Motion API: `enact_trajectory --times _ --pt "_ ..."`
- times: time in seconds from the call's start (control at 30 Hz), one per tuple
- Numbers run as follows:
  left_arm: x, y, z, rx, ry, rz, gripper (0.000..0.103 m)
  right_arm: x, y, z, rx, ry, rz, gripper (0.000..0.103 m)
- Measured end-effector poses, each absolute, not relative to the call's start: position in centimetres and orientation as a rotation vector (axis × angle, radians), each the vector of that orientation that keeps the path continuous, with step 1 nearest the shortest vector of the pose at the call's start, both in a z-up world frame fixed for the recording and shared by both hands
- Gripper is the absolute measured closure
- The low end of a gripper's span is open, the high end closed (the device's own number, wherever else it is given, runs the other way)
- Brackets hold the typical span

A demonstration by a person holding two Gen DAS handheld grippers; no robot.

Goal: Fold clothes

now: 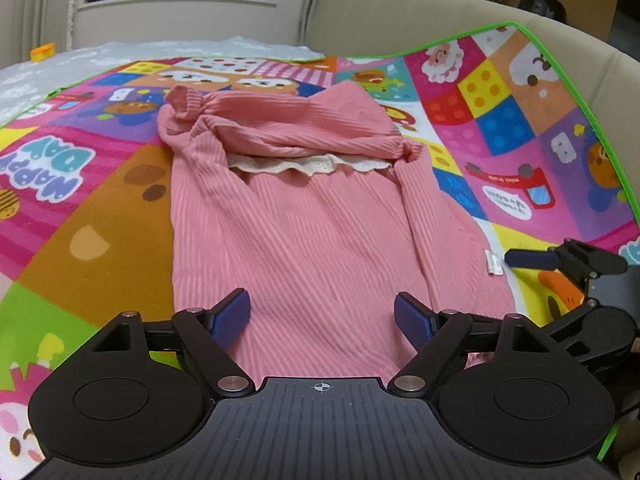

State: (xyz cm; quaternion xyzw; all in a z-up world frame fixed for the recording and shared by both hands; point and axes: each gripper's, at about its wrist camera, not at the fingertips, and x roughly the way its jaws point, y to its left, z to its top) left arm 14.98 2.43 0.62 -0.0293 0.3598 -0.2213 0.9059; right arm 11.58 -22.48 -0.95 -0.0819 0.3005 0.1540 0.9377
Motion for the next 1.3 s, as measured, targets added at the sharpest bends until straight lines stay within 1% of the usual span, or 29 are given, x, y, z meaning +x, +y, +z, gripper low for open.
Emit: enact_trajectory --times 0.2,0.27,0.33,0.43,0.5,0.63,0.73,0.77,0.8,0.83,0.87,0.9,0.93,0.97,1.0,1.03,1.1,1.13,1.17,1.23,1.3 --pt "15.0 2.4 0.5 -0.062 0.741 -0.466 0.014 13.3 -23.7 1.1 -0.112 0.530 0.228 0.000" --pt "14.9 2.5 0.5 -0.069 0.738 -0.475 0.013 14.8 -24.0 0.5 -0.118 0.563 0.158 0.000" --pt "14.9 2.9 1.0 -0.100 0.747 -0.523 0.012 16.2 -24.1 -0.6 -0.135 0.634 0.138 0.000" --pt "15.6 4.0 2.6 -0.166 0.738 -0.624 0.010 16.9 -24.4 -1.0 -0.136 0.667 0.172 0.000" --pt "16.8 4.5 4.2 -0.152 0.686 -0.648 0.009 17.5 -24.4 0.0 -0.162 0.654 0.209 0.000" --pt "21.3 5.2 6.7 -0.140 0.607 -0.649 0.009 20.1 -24.1 3.6 -0.171 0.567 0.249 0.000" --pt "25.6 5.6 6.9 -0.141 0.585 -0.597 0.014 24.0 -23.8 5.8 -0.157 0.501 0.233 0.000" --pt "27.1 5.8 6.5 -0.146 0.598 -0.568 0.018 25.5 -23.8 6.2 -0.147 0.485 0.221 0.002" --pt "28.5 6.0 6.0 -0.150 0.613 -0.538 0.022 27.2 -23.7 6.2 -0.139 0.481 0.208 0.011" --pt "29.9 6.1 5.2 -0.146 0.635 -0.498 0.028 29.1 -23.7 5.9 -0.136 0.493 0.200 0.016" --pt "31.0 6.2 4.5 -0.134 0.655 -0.456 0.031 30.9 -23.6 5.1 -0.138 0.519 0.188 0.022" --pt "32.0 6.4 3.7 -0.112 0.673 -0.409 0.032 32.6 -23.6 4.2 -0.141 0.551 0.172 0.023" --pt "32.6 6.8 2.9 -0.099 0.690 -0.381 0.033 34.2 -23.6 3.0 -0.148 0.591 0.155 0.023" --pt "33.2 7.1 2.1 -0.086 0.707 -0.353 0.030 35.6 -23.6 1.5 -0.159 0.637 0.139 0.023" --pt "33.9 7.5 1.4 -0.073 0.723 -0.325 0.028 36.2 -23.9 0.6 -0.145 0.662 0.139 0.017" --pt "34.4 8.0 0.7 -0.065 0.738 -0.302 0.025 36.5 -24.5 0.2 -0.112 0.673 0.146 0.014" --pt "34.5 9.2 0.4 -0.102 0.747 -0.329 0.024 37.0 -25.5 -0.7 -0.048 0.694 0.160 0.012" --pt "34.3 9.7 0.7 -0.111 0.741 -0.338 0.023 37.0 -26.1 -0.6 -0.021 0.697 0.162 0.012" --pt "34.2 10.2 1.0 -0.125 0.737 -0.349 0.024 36.9 -26.7 -0.2 0.003 0.697 0.162 0.012" --pt "34.6 11.3 1.9 -0.233 0.748 -0.423 0.025 36.6 -27.6 0.8 0.035 0.682 0.170 0.012" --pt "35.8 12.0 2.5 -0.342 0.768 -0.487 0.023 36.9 -28.3 1.7 0.094 0.675 0.209 0.012"
